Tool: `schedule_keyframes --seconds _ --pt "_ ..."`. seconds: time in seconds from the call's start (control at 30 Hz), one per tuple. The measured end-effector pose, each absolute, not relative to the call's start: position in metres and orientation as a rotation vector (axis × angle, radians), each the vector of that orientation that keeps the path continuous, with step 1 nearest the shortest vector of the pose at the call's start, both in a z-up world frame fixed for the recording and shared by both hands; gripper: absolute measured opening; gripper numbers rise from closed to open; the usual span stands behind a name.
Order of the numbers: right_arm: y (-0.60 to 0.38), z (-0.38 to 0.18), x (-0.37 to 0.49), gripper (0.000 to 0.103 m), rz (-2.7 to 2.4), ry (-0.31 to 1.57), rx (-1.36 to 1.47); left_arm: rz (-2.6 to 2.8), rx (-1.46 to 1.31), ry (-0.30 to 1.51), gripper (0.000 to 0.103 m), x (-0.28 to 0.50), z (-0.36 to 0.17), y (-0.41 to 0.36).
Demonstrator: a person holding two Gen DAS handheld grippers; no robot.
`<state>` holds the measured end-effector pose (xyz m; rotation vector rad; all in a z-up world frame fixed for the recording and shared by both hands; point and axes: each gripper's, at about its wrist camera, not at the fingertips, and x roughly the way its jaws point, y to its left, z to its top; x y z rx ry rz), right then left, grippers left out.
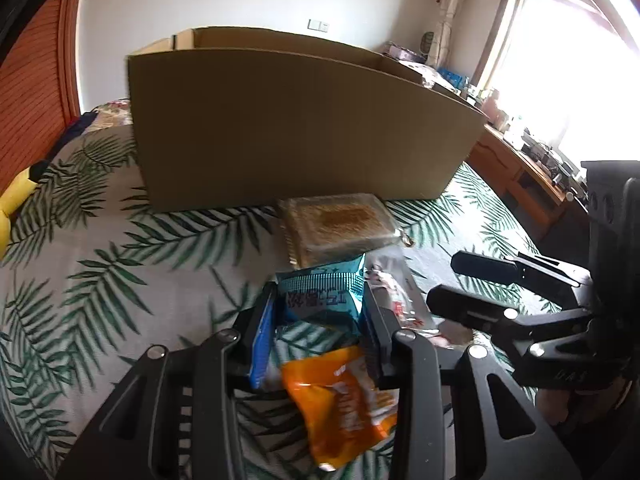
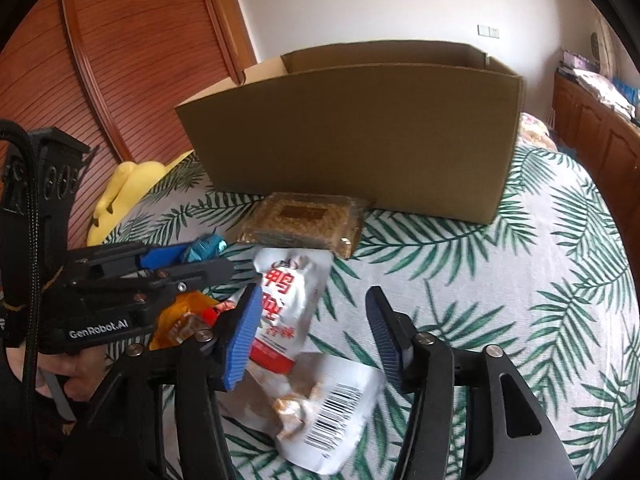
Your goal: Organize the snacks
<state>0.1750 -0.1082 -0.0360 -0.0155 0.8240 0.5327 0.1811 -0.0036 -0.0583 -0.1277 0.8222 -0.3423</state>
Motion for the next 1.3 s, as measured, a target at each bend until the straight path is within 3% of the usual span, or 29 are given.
schedule_keyframes --seconds 0.2,0.87,1.0,1.1,1.2,1.3 --pt "-0.087 -0.041 0.188 0.068 0.517 0.870 -0.030 -0.303 -0.112 0.807 0.036 0.183 -0.056 0.014" --pt "-0.053 -0.064 0.198 0.071 0.424 0.925 -0.233 -0.288 -0.128 0.775 0.037 0.175 -0.054 0.037" --pt "-0.057 -0.062 0.197 0.054 0.434 0.914 -0.237 -0.286 -0.129 0.771 0.037 0.171 -0.054 0.038" --pt "-0.060 -0.061 0.197 0.051 0.449 0.909 -0.224 -0.287 -0.130 0.770 0.037 0.170 -0.053 0.037" --pt "-0.065 -0.051 0.192 0.039 0.448 0.879 -0.213 -0.289 -0.130 0.770 0.037 0.168 -0.053 0.035" --pt "-0.067 -0.048 0.191 0.037 0.451 0.872 -0.221 -0.292 -0.124 0.769 0.037 0.168 -0.053 0.031"
